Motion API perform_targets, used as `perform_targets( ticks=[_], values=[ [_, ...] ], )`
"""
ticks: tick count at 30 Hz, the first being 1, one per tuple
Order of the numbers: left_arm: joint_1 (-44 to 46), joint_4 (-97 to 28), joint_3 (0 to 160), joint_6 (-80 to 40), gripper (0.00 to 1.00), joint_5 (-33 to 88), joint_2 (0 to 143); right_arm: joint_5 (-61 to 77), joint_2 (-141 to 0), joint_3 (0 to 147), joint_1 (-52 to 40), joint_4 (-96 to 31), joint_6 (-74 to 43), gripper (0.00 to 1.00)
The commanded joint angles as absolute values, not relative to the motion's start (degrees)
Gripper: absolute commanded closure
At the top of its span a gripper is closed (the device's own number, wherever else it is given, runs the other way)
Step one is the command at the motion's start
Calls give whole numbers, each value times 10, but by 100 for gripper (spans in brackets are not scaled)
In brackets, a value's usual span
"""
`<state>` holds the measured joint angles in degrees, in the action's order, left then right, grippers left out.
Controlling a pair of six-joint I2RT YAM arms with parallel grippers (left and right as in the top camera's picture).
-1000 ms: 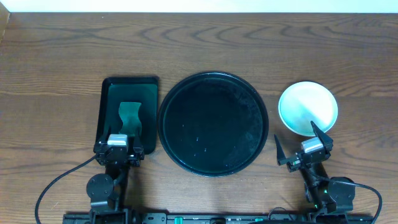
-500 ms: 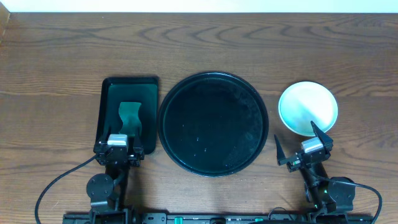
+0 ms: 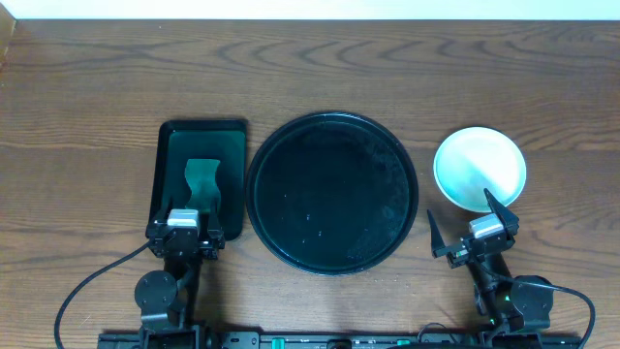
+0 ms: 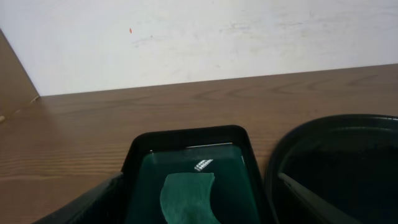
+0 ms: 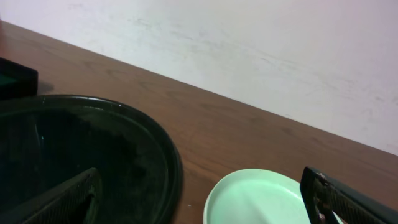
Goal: Clean dirty plates on tray and stack at the side
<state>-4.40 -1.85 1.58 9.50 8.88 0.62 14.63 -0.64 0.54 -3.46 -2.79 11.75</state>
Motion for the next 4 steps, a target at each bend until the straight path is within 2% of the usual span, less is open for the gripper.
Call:
perform_targets(
  ticks=[1, 4],
  values=[
    [-45, -31, 2, 103, 26, 100, 2, 150, -4, 3, -31, -29, 125, 1],
    [-45, -31, 2, 103, 26, 100, 2, 150, -4, 3, -31, -29, 125, 1]
  ],
)
